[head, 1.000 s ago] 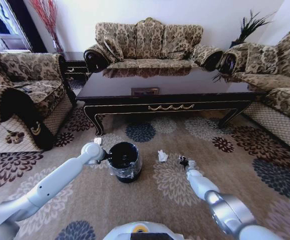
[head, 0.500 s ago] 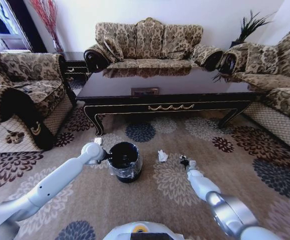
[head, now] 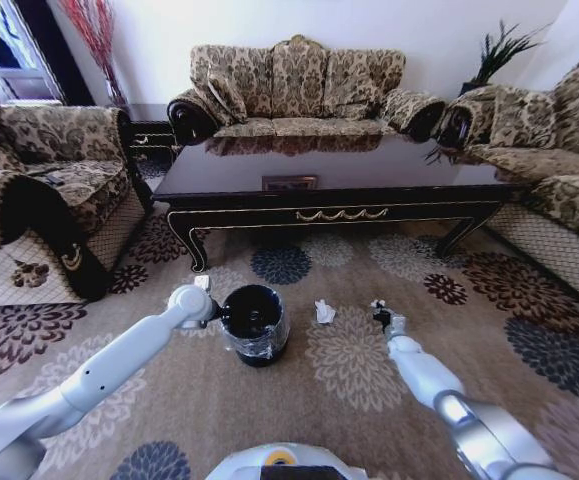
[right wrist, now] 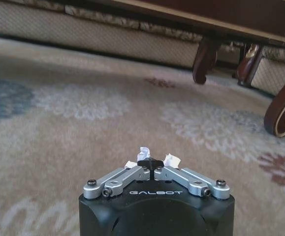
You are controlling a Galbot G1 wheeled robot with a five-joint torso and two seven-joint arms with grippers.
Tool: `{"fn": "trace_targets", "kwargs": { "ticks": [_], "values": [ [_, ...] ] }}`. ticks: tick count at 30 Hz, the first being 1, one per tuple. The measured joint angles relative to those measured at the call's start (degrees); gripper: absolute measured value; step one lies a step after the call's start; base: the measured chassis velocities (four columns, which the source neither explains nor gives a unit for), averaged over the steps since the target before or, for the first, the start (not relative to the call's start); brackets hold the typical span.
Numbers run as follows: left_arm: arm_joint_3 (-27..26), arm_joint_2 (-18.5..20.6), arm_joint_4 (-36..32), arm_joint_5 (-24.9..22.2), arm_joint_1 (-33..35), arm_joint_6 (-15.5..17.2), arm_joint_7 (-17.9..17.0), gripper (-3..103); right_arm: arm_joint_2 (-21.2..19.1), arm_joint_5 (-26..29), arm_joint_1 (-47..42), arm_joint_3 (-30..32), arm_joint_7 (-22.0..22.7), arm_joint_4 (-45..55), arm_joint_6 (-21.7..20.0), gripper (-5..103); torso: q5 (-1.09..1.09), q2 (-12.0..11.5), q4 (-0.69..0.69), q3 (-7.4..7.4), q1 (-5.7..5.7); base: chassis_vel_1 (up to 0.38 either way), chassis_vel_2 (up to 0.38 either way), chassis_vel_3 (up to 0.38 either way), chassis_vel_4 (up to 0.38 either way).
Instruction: Move to the front of the table and pick up the trash from the floor, then place it into the trash bin.
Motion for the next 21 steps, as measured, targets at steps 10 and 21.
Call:
{"fn": "trace_targets", "kwargs": {
  "ticks": [10,21],
  "values": [
    [5.31,-2.40,0.19,-2.24,-5.50,0.00,-1.44,0,-6.40,5.62,-9.30,1.05,-1.11,19.85,0.07,0,-0.01,0.00,0.02,0.00,0.00,0.000,0.000,0.000,0.000],
    [10.76,-6.81,2.73,-4.29,-11.15,0.00,-2.19,0,-11.79,6.42,-22.85,8.00,-1.33,44.25,-1.14,0,-0.02,0.00,0.01,0.00,0.00,0.000,0.000,0.000,0.000]
  ]
}}
